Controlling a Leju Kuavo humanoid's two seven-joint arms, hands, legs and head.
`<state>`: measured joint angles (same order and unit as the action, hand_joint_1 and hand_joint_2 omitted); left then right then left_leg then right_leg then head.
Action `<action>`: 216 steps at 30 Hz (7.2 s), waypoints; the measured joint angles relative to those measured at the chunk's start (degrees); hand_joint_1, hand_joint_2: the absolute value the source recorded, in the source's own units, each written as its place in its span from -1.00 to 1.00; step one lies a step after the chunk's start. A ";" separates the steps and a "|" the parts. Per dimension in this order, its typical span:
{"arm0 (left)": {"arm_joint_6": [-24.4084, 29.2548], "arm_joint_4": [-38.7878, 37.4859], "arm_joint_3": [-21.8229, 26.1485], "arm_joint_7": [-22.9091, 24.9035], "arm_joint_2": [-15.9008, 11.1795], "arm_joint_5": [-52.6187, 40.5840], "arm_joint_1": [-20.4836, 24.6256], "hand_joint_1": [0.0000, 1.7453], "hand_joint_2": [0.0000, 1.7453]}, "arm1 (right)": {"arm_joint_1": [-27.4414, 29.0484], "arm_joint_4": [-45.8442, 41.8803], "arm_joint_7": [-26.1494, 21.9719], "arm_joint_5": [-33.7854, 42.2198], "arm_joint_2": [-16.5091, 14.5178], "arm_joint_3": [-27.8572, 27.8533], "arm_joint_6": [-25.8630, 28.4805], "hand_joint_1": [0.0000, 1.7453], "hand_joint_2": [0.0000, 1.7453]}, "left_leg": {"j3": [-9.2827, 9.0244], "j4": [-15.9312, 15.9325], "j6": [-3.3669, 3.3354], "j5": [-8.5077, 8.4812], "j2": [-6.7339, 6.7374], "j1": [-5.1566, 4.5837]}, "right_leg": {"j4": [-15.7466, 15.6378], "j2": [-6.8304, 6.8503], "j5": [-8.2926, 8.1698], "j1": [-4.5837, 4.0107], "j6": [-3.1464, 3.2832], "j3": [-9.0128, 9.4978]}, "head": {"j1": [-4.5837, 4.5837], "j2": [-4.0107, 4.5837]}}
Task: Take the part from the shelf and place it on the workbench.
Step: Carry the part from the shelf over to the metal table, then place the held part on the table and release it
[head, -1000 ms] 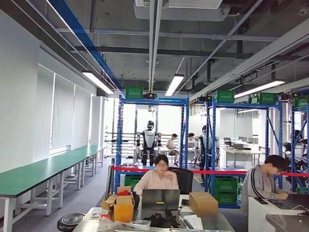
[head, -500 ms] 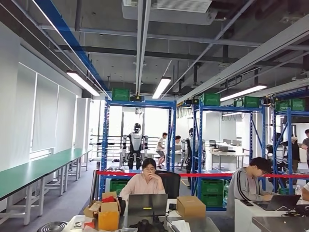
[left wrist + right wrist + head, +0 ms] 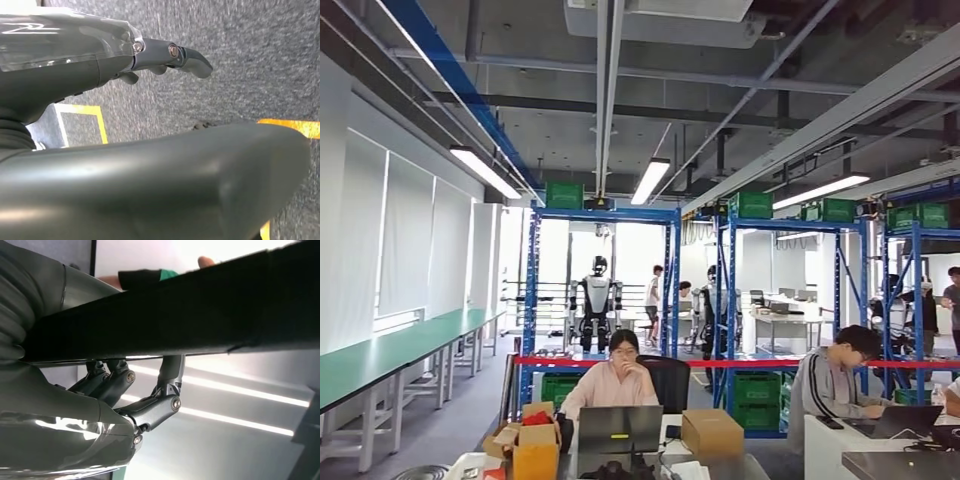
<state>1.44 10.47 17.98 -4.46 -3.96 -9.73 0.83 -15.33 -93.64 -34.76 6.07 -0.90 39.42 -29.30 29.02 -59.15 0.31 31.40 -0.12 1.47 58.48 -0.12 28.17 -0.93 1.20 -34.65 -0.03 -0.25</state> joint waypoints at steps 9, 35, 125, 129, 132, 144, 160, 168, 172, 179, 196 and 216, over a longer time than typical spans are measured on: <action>-0.15 0.00 0.14 0.06 -0.07 -0.39 -0.04 -1.00 1.00 | 0.41 0.09 -0.08 0.09 -0.25 0.01 -0.11 1.00 1.00 | 8.59 -11.46 0.78 2.68 0.08 -0.03 | -1.12 -0.74 1.45 0.13 0.99 4.04 | -0.06 0.04; -0.52 0.04 0.27 -0.50 -0.27 -1.92 0.61 -1.00 1.00 | -0.09 -0.08 0.14 -0.74 0.07 -0.04 0.06 1.00 1.00 | 3.39 -8.24 0.66 4.07 0.10 0.24 | -1.00 -0.20 -0.45 0.71 0.49 1.17 | 0.03 0.01; -2.60 0.21 4.40 -2.25 1.63 -12.23 1.92 -1.00 1.00 | -19.37 13.20 8.46 -8.67 0.25 -1.45 9.44 1.00 1.00 | 3.22 -2.18 0.13 -0.02 -0.24 -0.30 | -1.39 0.08 -1.89 0.31 0.39 0.45 | 0.06 0.02; -3.06 0.22 4.36 -2.52 1.66 -14.12 2.30 -1.00 1.00 | -27.53 26.12 9.61 -13.94 -1.34 -3.18 14.69 1.00 1.00 | 10.13 -13.82 0.86 4.86 -0.23 -0.09 | -1.56 0.18 -1.78 0.44 0.42 0.69 | 0.06 0.04; -3.34 0.22 4.38 -2.34 1.69 -14.96 2.32 -1.00 1.00 | -31.75 34.46 10.87 -20.73 -2.17 -4.07 20.24 1.00 1.00 | 9.34 -8.33 1.60 -0.53 -0.16 0.44 | -0.97 0.14 -1.23 0.75 -0.10 0.80 | 0.06 0.05; -3.08 0.22 6.90 -1.23 2.69 -17.09 2.07 -1.00 1.00 | -35.90 43.62 31.52 -69.80 -1.40 -10.41 40.44 1.00 1.00 | 6.51 -0.91 -1.35 -3.58 -0.24 0.18 | 16.43 0.17 7.03 1.09 -2.85 -7.67 | 0.07 0.05; -3.75 0.23 10.98 -1.67 3.33 -21.07 2.15 -1.00 1.00 | -34.47 58.68 40.74 -94.54 -1.40 -18.74 41.25 1.00 1.00 | 12.89 -14.89 0.36 3.68 -0.37 -0.37 | -1.37 0.26 -2.29 0.55 0.03 -0.61 | 0.05 0.05; -4.28 0.27 11.61 -3.14 3.28 -22.44 2.38 -1.00 1.00 | -33.58 63.33 39.58 -93.24 -2.62 -21.25 41.34 1.00 1.00 | 6.69 -1.19 -0.36 -3.49 -0.32 -0.40 | 0.62 -0.20 -0.79 0.61 -1.50 -0.69 | 0.15 0.05; -4.59 0.31 11.67 -4.73 3.20 -23.29 2.36 -1.00 1.00 | -33.09 64.47 38.51 -92.41 -2.90 -22.43 41.57 0.50 0.50 | 6.57 -0.97 -1.37 -3.73 -0.28 -0.08 | 6.69 -0.11 3.21 0.90 -2.56 -3.02 | 0.16 0.05; -4.10 0.31 12.00 -5.78 3.19 -24.52 2.31 -1.00 1.00 | -31.09 65.37 36.18 -91.76 -3.68 -23.42 41.83 -1.00 -1.00 | 6.28 -0.96 -1.36 -3.63 -0.38 -0.10 | 6.46 -0.14 1.22 1.05 -2.38 -2.59 | 0.15 0.05; -4.21 0.31 13.87 -5.73 3.10 -27.03 2.18 -1.00 -1.00 | -30.02 63.74 15.97 -74.83 -5.22 -26.22 38.89 -1.00 -1.00 | 5.94 -1.40 0.36 -3.30 -0.17 -0.16 | 0.05 -0.16 -0.66 0.52 -0.85 0.30 | 0.18 0.05; -6.62 0.31 16.51 -8.34 3.19 -30.75 2.26 -1.00 -1.00 | -8.26 15.62 -2.00 4.02 -6.91 -37.06 -6.64 -1.00 -1.00 | 5.40 -0.60 0.02 -2.37 -0.53 -0.24 | -0.77 -0.03 -1.23 0.54 -0.67 0.51 | 0.19 0.05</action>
<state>-5.17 10.78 34.49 -12.81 -0.77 -40.48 3.09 -23.59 -78.01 -36.76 10.09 -7.80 2.36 -35.94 34.42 -59.75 0.33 29.02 -0.65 1.23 57.71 -0.15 26.94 -0.39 0.53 -34.13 0.16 -0.20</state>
